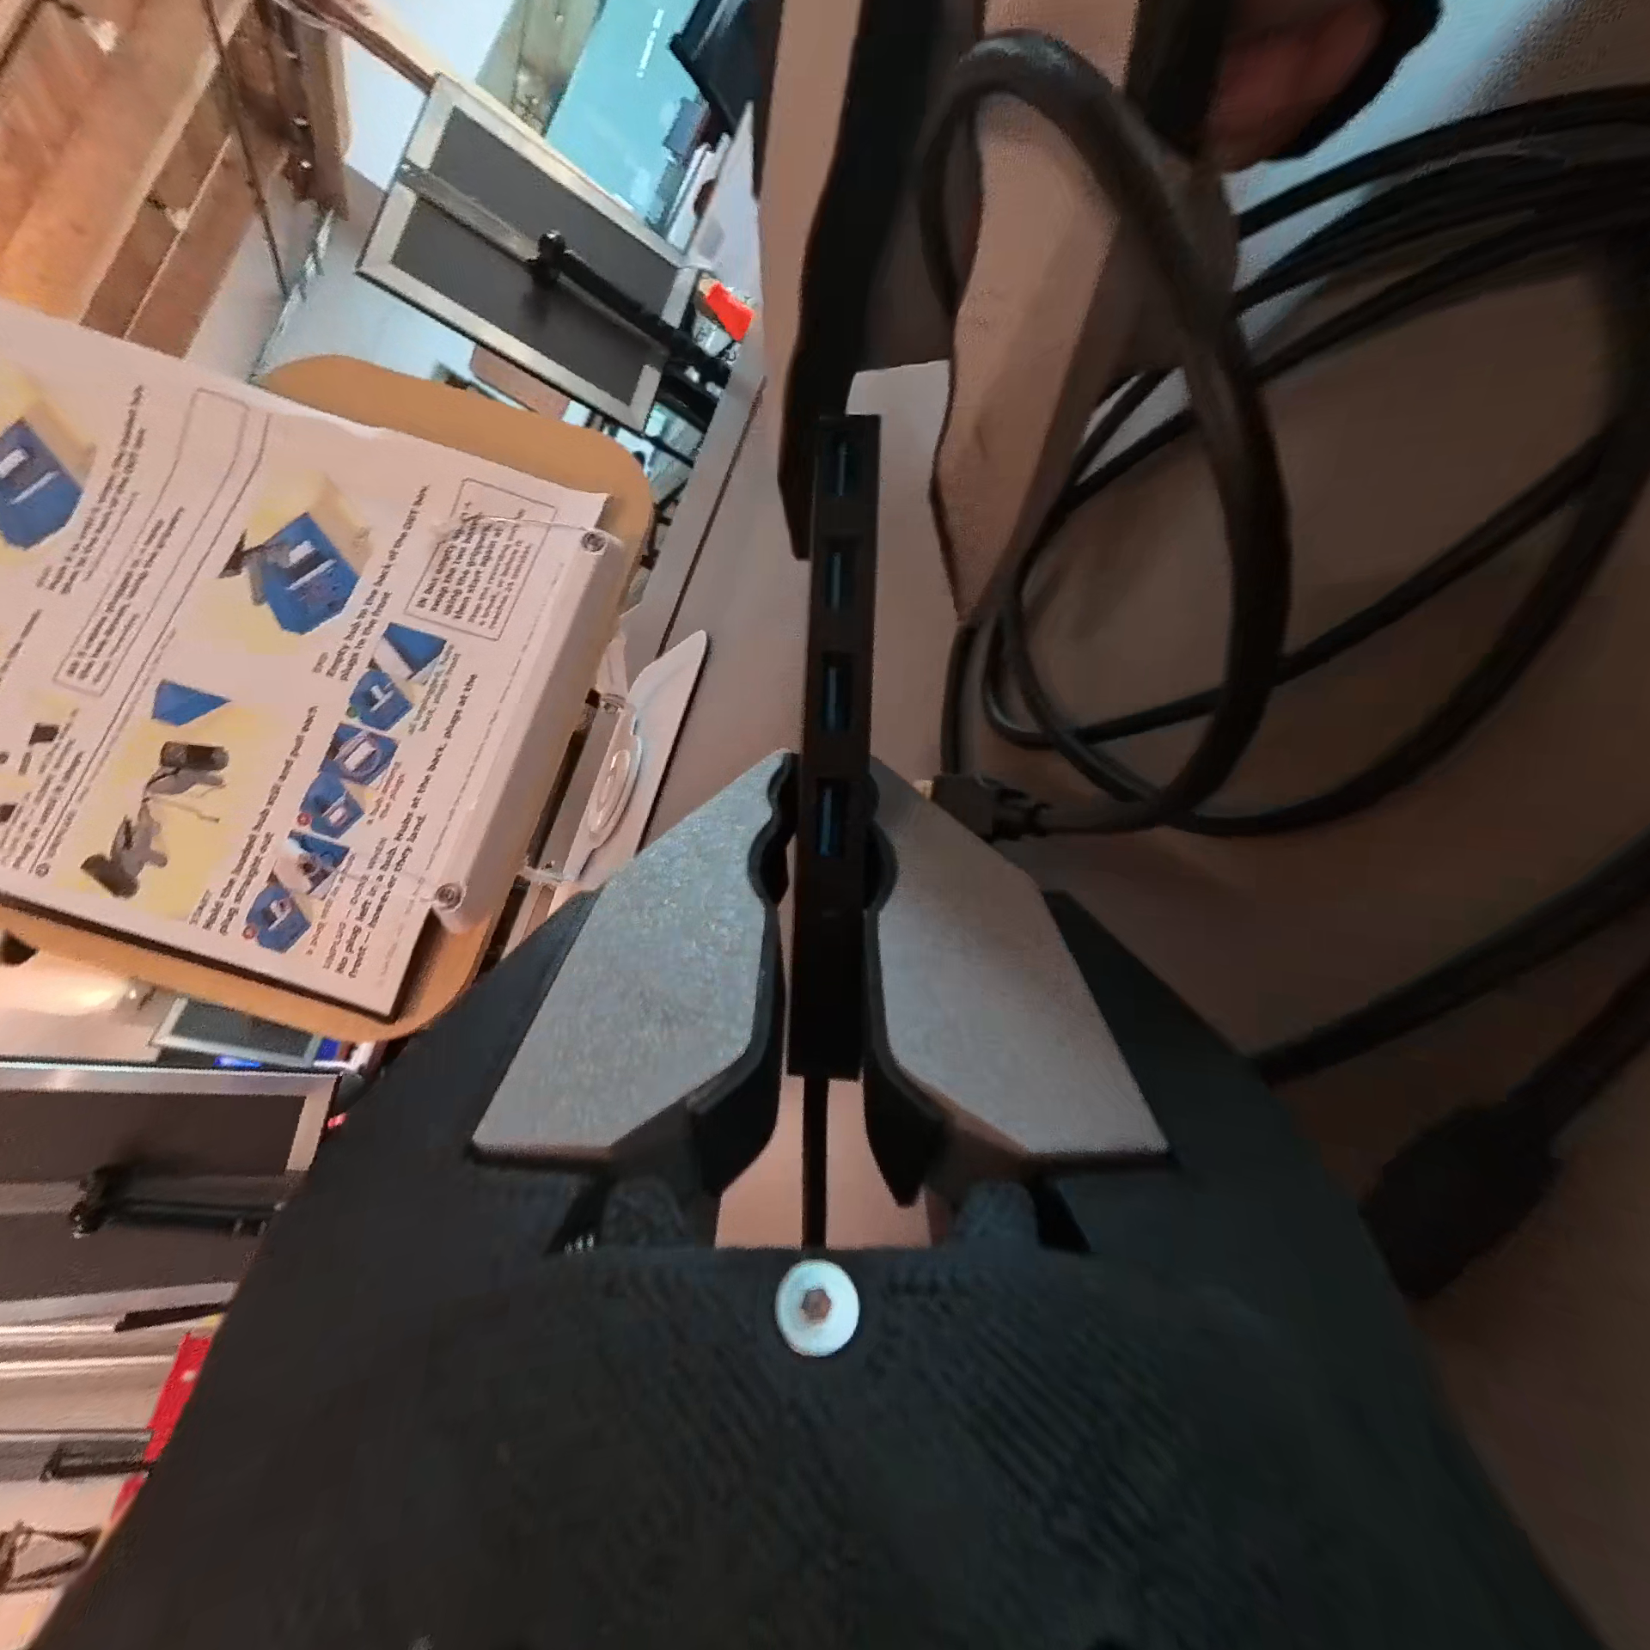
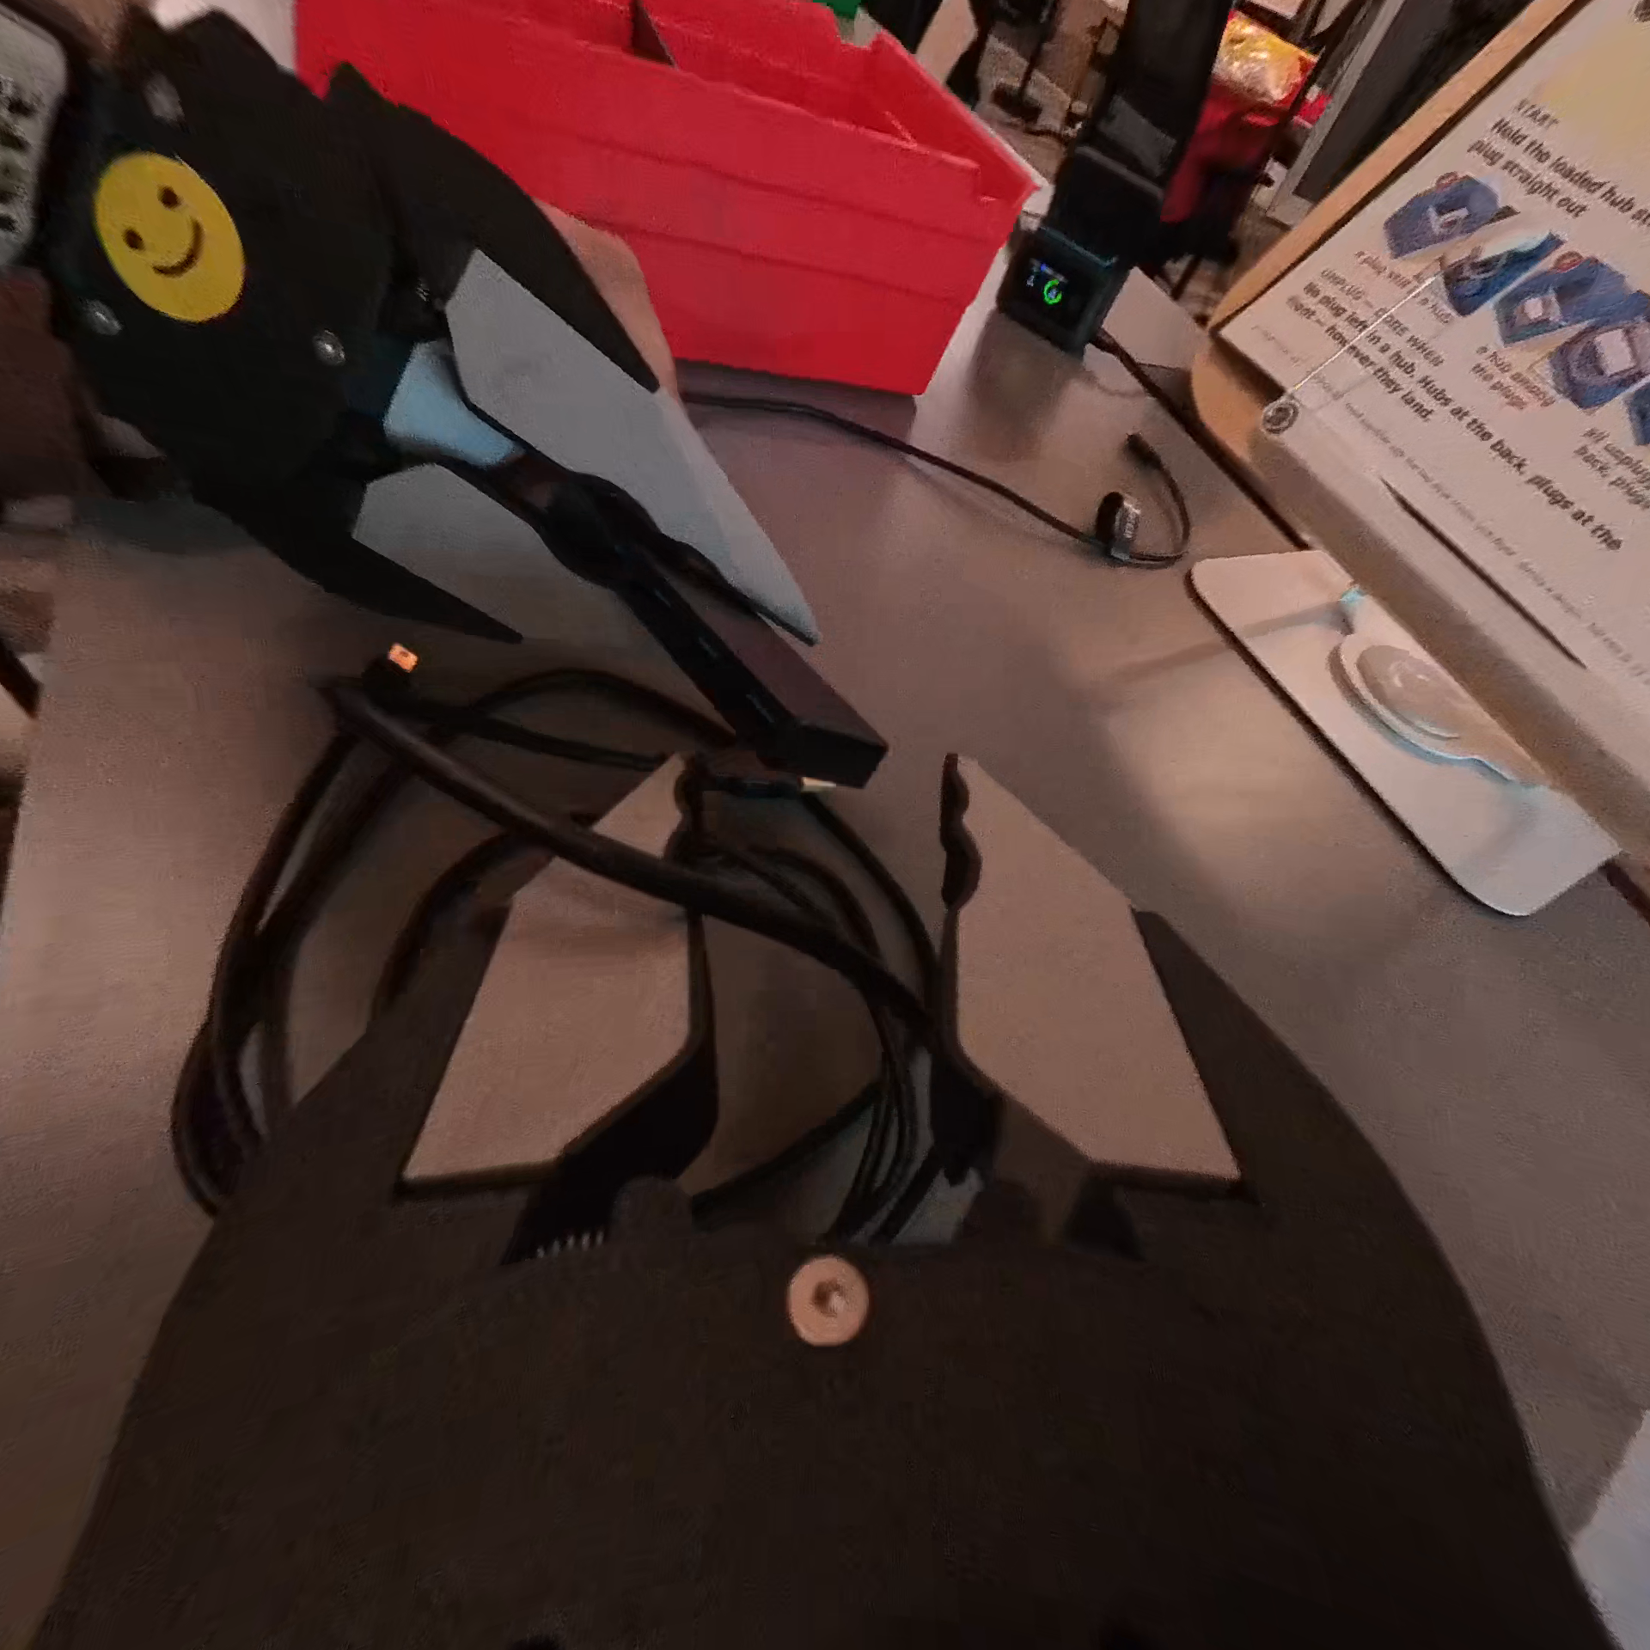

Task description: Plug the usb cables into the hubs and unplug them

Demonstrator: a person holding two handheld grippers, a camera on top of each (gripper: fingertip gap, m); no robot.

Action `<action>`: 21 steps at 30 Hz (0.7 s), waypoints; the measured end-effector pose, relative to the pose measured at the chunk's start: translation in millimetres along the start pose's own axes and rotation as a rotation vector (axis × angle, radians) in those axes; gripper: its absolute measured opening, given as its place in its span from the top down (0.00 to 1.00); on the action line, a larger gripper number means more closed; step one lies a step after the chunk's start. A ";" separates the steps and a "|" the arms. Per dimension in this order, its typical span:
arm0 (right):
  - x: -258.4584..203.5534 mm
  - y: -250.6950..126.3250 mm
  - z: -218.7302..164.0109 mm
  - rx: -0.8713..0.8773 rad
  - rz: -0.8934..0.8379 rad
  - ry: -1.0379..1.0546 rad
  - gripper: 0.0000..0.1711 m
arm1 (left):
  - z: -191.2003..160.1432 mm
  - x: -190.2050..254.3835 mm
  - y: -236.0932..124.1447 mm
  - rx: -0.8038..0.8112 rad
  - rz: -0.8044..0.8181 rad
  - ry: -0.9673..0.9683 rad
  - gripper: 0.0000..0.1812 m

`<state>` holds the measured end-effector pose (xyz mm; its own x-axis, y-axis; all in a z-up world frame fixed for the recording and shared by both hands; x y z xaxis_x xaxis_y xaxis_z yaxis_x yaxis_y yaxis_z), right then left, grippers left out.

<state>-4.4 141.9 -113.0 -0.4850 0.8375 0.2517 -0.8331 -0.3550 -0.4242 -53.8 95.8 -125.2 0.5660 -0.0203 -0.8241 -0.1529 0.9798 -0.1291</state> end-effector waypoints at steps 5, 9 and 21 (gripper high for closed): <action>-9.5 5.7 -2.9 -0.038 -0.028 -0.115 0.84 | 5.7 10.6 -3.5 0.015 -0.055 0.023 0.95; -6.3 8.6 -10.5 -0.053 0.020 -0.068 0.86 | 5.3 14.2 -3.2 0.005 -0.074 0.039 0.95; 6.6 0.4 -9.6 -0.023 -0.010 0.016 0.86 | 30.4 5.7 -16.0 0.163 0.019 0.068 0.95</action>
<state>-5.5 151.3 -119.9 -0.4722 0.8475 0.2422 -0.8316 -0.3372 -0.4414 -23.6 86.0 -111.1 0.5069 -0.0093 -0.8620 -0.0264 0.9993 -0.0263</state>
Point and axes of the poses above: each gripper's, where its closed fingertips meet, y out along the fingers, z out of its top, x = y × z across the jaws, the point moved 3 cm from there along -y, back along the fingers, and after that the axes turned 7 degrees about z, right-handed, at the moved point
